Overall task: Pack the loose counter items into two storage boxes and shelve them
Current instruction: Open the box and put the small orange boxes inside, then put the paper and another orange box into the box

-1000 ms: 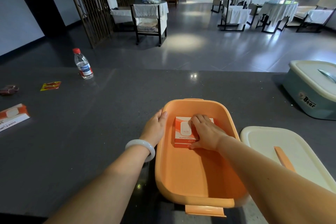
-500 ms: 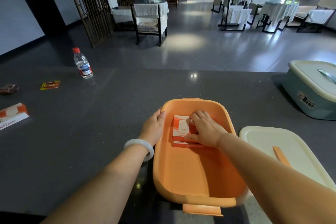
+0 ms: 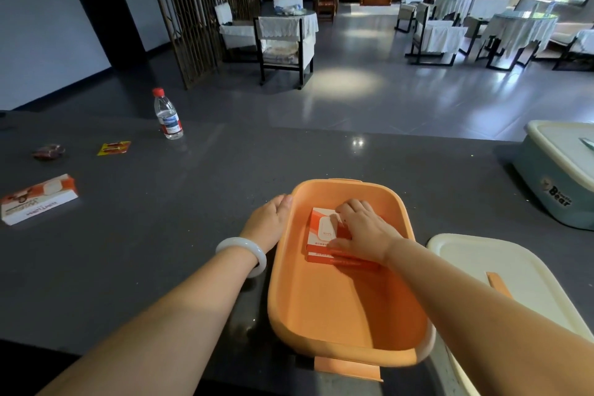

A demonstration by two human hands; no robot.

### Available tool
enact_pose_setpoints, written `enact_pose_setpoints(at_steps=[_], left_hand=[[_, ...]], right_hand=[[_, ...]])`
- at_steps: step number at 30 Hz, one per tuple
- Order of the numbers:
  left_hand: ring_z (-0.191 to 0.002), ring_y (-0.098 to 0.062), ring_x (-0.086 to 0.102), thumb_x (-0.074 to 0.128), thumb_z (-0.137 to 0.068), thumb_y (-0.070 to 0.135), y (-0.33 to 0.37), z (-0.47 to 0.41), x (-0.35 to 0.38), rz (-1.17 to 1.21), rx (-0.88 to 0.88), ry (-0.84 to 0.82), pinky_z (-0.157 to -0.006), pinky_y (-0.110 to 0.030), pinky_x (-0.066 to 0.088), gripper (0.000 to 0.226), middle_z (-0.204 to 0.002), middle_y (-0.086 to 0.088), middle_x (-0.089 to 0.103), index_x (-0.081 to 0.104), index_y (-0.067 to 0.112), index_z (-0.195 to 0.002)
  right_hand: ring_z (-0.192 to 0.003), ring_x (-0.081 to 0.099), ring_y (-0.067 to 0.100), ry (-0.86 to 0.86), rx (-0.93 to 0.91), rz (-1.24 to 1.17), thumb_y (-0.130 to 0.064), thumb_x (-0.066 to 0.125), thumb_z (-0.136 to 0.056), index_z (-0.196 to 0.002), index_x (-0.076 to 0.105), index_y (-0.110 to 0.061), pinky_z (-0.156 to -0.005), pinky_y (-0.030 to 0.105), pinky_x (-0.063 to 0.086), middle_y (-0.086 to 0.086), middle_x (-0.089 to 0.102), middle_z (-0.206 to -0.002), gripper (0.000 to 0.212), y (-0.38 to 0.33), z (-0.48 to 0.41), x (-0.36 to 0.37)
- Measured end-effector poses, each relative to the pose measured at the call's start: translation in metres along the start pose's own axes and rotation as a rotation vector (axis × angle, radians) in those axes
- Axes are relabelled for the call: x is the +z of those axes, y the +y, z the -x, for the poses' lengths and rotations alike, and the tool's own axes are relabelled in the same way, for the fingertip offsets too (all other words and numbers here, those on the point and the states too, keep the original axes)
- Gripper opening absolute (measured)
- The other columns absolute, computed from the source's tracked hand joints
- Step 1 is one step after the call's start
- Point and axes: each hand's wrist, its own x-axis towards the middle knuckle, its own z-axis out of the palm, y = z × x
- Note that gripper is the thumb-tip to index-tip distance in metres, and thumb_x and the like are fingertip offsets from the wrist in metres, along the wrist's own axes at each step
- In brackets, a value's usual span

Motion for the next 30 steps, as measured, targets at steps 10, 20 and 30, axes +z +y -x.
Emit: enact_pose_setpoints(at_steps=[10,20,30], left_hand=[[-0.138,-0.026,0.039,0.030,-0.103,0.050,-0.029,0.027,-0.036,-0.303,-0.086,0.112,-0.111,-0.037,0.032,0.054,-0.149,-0.007,0.045,0.038,0.022,-0.149],[-0.131,-0.033,0.044,0.027,-0.102,0.052,-0.101,0.114,-0.133,-0.639,-0.263,0.173,-0.105,-0.043,0.038,0.056,-0.146,-0.011,0.044,0.031,0.025,-0.151],[-0.128,-0.033,0.043,0.026,-0.101,0.055,-0.222,0.224,-0.268,-0.709,-0.392,0.244,-0.102,-0.046,0.034,0.058,-0.142,-0.010,0.044,0.028,0.025,-0.151]], right_hand=[[-0.128,0.037,0.020,0.129,-0.183,-0.137,-0.033,0.053,-0.095,-0.134,0.046,-0.014,-0.104,0.034,0.037,0.001,0.046,-0.132,0.044,-0.050,-0.013,-0.027],[-0.136,0.033,0.024,-0.114,-0.327,-0.092,-0.050,0.059,-0.089,-0.143,0.039,-0.013,-0.111,0.034,0.029,0.007,0.041,-0.143,0.068,-0.191,-0.020,-0.008],[-0.135,0.033,0.027,-0.199,-0.380,-0.091,-0.051,0.058,-0.089,-0.144,0.036,-0.014,-0.111,0.041,0.033,0.009,0.038,-0.146,0.070,-0.385,-0.019,0.032]])
